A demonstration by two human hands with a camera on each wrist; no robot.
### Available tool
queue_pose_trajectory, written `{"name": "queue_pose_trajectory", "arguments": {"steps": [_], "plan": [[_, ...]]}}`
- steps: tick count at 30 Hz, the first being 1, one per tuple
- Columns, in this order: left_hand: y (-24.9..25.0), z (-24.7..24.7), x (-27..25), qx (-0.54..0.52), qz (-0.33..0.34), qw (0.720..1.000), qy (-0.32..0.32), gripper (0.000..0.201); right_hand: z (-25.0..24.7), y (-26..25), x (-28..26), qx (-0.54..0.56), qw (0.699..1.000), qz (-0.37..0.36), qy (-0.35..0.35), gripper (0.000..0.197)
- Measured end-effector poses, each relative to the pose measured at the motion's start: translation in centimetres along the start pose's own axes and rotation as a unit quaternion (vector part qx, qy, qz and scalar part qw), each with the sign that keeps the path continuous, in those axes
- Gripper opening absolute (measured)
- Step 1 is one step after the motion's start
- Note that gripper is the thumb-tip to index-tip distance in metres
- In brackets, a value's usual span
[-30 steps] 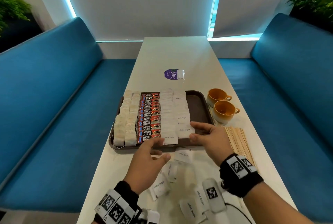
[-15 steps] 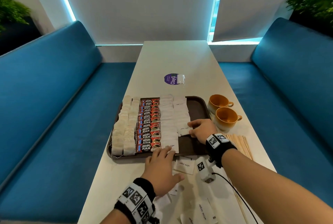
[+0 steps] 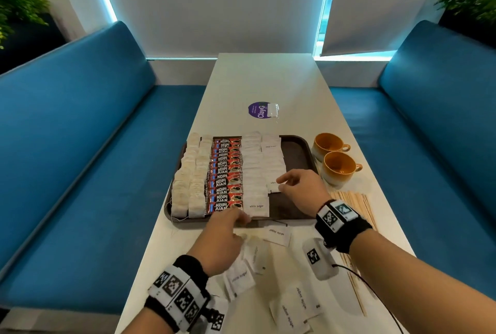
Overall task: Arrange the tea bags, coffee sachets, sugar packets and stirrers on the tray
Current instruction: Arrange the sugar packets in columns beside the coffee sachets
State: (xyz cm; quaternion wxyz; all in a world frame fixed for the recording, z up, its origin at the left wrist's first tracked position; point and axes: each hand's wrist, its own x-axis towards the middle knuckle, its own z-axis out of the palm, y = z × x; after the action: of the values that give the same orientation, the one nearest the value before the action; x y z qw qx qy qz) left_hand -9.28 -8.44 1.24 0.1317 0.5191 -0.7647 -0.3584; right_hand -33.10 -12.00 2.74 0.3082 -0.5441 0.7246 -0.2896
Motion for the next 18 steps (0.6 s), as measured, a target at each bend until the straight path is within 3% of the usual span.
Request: {"name": "queue_pose_trajectory", "arguments": {"steps": [4,8,11,15,18], "plan": [[-1.9,-0.3,-2.2,0.041,0.006,0.999,-0.020,0.042,0.4,-0.6,-5.6,-0.102,0.982,-0.081,-0.140,0.015],[-3.3,0.9,-3.6,0.105,0.004,0.992,-0.069,0.047,1.4,1.2,-8.3,-0.266,0.935,-0.109,-0.207,0.037],[-3.5,2.0,-4.8,0.111,0.004,0.992,-0.063,0.046,1.9,2.2,-9.7,-0.282,0.926,-0.111,-0.225,0.043],[-3.5,2.9,-5.9,0.108,-0.002,0.993,-0.040,0.049,2.3,2.5,-11.0,-0.307,0.913,-0.125,-0.237,0.028],[-3.1,3.4,-6.1,0.126,-0.016,0.992,-0.021,0.058,2.4,2.3,-10.7,-0.275,0.933,-0.114,-0.200,0.027]]}}
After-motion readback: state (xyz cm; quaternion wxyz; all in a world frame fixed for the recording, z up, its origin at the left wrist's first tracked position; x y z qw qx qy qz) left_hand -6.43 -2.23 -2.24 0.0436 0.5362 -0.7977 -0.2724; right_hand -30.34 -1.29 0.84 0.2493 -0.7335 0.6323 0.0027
